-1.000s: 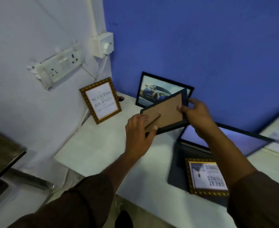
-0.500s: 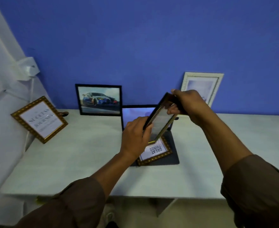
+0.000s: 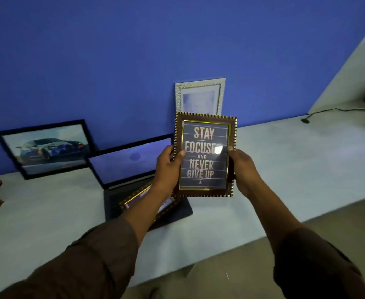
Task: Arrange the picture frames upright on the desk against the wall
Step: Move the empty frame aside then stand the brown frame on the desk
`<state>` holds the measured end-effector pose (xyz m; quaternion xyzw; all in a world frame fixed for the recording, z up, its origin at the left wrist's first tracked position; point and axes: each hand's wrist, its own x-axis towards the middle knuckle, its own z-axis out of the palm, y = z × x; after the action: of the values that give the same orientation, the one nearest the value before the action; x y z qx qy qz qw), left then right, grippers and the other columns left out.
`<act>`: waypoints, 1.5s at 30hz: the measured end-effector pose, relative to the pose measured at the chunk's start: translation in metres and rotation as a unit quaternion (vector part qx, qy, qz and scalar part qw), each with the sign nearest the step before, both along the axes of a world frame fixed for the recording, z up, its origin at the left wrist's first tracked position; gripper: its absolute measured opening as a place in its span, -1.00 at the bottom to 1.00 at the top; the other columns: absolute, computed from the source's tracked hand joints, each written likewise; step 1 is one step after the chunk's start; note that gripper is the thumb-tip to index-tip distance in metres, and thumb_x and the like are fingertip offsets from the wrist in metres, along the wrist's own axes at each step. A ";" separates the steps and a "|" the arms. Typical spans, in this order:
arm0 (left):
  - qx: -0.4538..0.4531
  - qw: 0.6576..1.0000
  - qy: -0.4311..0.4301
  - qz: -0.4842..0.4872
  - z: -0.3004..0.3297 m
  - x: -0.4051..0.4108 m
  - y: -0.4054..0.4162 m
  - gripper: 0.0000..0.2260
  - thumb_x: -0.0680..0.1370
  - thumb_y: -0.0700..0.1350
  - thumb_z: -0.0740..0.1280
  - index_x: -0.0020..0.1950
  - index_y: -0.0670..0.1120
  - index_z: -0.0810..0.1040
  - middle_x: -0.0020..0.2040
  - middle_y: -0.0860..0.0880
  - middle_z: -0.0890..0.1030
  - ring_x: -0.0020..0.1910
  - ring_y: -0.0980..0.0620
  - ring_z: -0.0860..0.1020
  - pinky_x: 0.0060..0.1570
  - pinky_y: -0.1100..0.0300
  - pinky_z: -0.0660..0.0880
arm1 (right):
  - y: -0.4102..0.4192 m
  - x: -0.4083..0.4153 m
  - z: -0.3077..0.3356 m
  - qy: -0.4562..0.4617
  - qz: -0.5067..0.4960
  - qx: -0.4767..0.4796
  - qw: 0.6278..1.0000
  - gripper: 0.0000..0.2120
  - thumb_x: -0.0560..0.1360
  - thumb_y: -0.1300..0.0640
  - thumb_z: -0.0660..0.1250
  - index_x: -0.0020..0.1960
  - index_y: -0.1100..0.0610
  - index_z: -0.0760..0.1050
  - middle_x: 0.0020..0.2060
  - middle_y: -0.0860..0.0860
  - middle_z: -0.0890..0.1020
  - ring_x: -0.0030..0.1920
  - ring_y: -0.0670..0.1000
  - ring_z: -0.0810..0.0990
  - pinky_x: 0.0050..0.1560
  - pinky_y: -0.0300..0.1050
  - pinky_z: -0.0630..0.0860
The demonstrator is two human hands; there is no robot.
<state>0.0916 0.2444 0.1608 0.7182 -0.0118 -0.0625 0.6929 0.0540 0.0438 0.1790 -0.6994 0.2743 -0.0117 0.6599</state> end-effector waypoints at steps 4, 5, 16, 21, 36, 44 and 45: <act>0.031 0.998 0.040 -0.044 -0.031 0.025 -0.031 -0.77 0.66 0.01 0.29 0.29 -0.01 0.53 0.09 0.03 0.71 -0.04 0.10 0.72 -0.14 0.21 0.63 | -0.024 0.008 -0.022 0.001 -0.066 0.044 0.997 -0.60 0.68 -0.17 0.15 0.25 0.12 0.53 0.09 0.08 0.73 0.05 0.17 0.74 0.10 0.25 0.67; 0.052 0.996 0.045 -0.055 -0.041 0.031 -0.039 -0.77 0.66 0.03 0.28 0.27 -0.01 0.52 0.08 0.02 0.70 -0.05 0.11 0.70 -0.14 0.21 0.61 | -0.031 0.010 -0.028 0.001 -0.074 0.041 0.996 -0.60 0.68 -0.17 0.16 0.24 0.13 0.52 0.08 0.10 0.74 0.04 0.19 0.75 0.10 0.27 0.67; 0.005 0.971 0.225 -0.087 -0.121 0.103 -0.105 -0.79 0.64 0.01 0.31 0.21 -0.01 0.63 0.06 -0.06 0.76 0.09 -0.09 0.71 0.16 -0.01 0.57 | -0.100 0.064 -0.121 -0.031 -0.036 0.004 0.999 -0.53 0.62 -0.25 0.21 0.24 0.13 0.51 0.13 0.08 0.70 0.17 0.18 0.68 0.20 0.37 0.60; -0.013 0.963 0.264 -0.050 -0.149 0.130 -0.129 -0.72 0.61 -0.01 0.31 0.26 -0.09 0.62 0.10 -0.13 0.75 0.14 -0.17 0.69 0.28 -0.10 0.53 | -0.125 0.091 -0.154 -0.031 -0.004 0.027 0.999 -0.61 0.68 -0.17 0.17 0.25 0.12 0.49 0.15 0.07 0.69 0.18 0.16 0.68 0.21 0.37 0.60; -0.028 0.956 0.284 -0.068 -0.171 0.129 -0.152 -0.75 0.49 -0.17 0.31 0.16 -0.06 0.60 0.09 -0.14 0.71 0.11 -0.18 0.67 0.21 -0.11 0.56 | -0.150 0.090 -0.191 -0.039 0.034 0.113 0.992 -0.55 0.67 -0.11 0.12 0.45 0.08 0.45 0.18 -0.06 0.72 0.13 -0.01 0.74 -0.09 -0.18 0.69; -0.010 0.960 0.278 -0.039 -0.176 0.123 -0.157 -0.73 0.53 -0.29 0.27 0.11 0.00 0.60 0.06 -0.07 0.72 0.08 -0.15 0.67 0.14 -0.08 0.58 | -0.155 0.078 -0.204 -0.017 0.056 0.076 0.995 -0.64 0.64 -0.01 0.31 0.42 -0.04 0.48 0.24 -0.07 0.69 0.17 0.00 0.72 0.11 -0.03 0.69; -0.011 0.960 0.278 -0.031 -0.177 0.122 -0.158 -0.72 0.54 -0.31 0.26 0.10 0.02 0.59 0.04 -0.05 0.71 0.05 -0.13 0.67 0.07 -0.02 0.59 | -0.156 0.077 -0.205 -0.013 0.060 0.068 0.996 -0.64 0.63 -0.02 0.33 0.42 -0.05 0.48 0.26 -0.08 0.68 0.19 0.02 0.71 0.15 0.03 0.68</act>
<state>0.2139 0.0861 -0.0162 0.6643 0.1583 -0.2804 0.6746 0.1311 -0.1123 -0.0264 -0.6683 0.2231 0.0377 0.7086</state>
